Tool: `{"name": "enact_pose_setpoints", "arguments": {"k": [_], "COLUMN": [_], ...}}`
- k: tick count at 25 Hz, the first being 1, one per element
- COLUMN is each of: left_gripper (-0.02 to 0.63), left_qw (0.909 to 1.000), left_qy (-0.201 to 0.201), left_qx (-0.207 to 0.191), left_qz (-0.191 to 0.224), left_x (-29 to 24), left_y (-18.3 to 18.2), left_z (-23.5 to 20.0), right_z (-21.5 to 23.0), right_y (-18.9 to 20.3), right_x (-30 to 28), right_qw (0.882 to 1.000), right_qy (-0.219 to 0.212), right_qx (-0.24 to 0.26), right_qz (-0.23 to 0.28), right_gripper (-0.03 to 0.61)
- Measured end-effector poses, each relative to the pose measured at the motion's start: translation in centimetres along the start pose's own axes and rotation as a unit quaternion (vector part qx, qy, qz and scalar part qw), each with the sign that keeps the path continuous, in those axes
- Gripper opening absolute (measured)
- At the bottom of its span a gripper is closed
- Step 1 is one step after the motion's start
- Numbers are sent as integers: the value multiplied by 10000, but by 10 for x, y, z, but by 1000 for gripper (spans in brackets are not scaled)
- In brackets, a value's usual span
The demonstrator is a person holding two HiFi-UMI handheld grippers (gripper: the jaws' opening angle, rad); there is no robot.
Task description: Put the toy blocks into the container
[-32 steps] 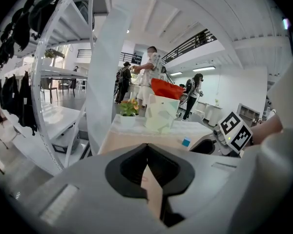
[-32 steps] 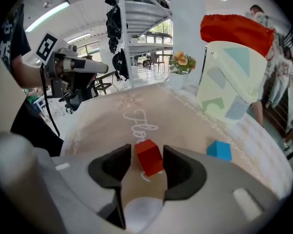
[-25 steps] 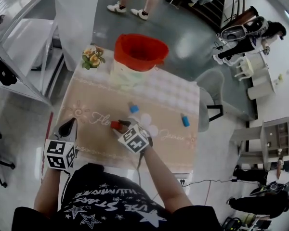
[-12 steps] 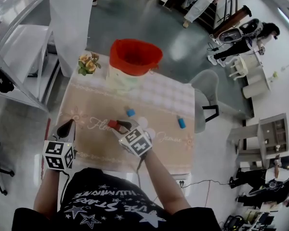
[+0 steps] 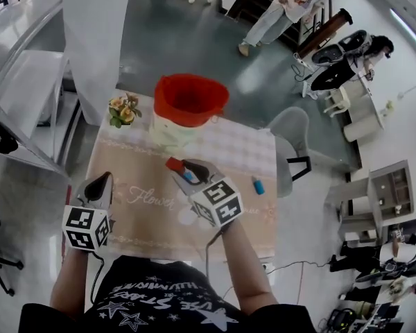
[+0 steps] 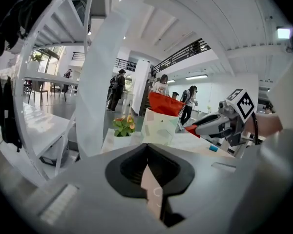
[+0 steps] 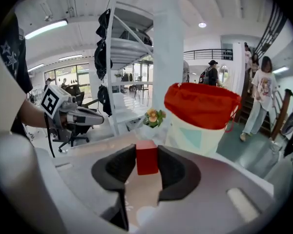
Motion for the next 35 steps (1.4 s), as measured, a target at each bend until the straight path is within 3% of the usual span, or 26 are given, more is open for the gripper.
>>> {"name": "enact_pose_setpoints", "arguments": {"k": [7, 14, 24, 35], "left_gripper": [9, 9, 9, 9], "left_qw": [9993, 9986, 9977, 9975], "left_qy": [218, 162, -71, -288], "left_qx": [-151, -288, -314, -188], "left_qz": [248, 421, 604, 617], "left_x": [-24, -39, -58, -62], "left_y": [-36, -60, -77, -71], "left_z": [8, 16, 27, 26], "right_z": [33, 65, 122, 138], "right_y": [-51, -86, -123, -116], "right_x": [23, 32, 5, -27], "right_qw": [9977, 9945, 9937, 9951], "right_qy": [378, 472, 502, 538], "right_qx": [-19, 119, 262, 254], "right_qz": [561, 932, 963, 795], "right_gripper": [141, 141, 141, 143]}}
Point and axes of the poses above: the fingertips, and each gripper's own axes: x backward along the fingers, z to its right, y out of its underside, the point moved 8 cm from there along x, backward along the fingers, and after that the axes turned 8 degrees about z, right-handed, at the moved point
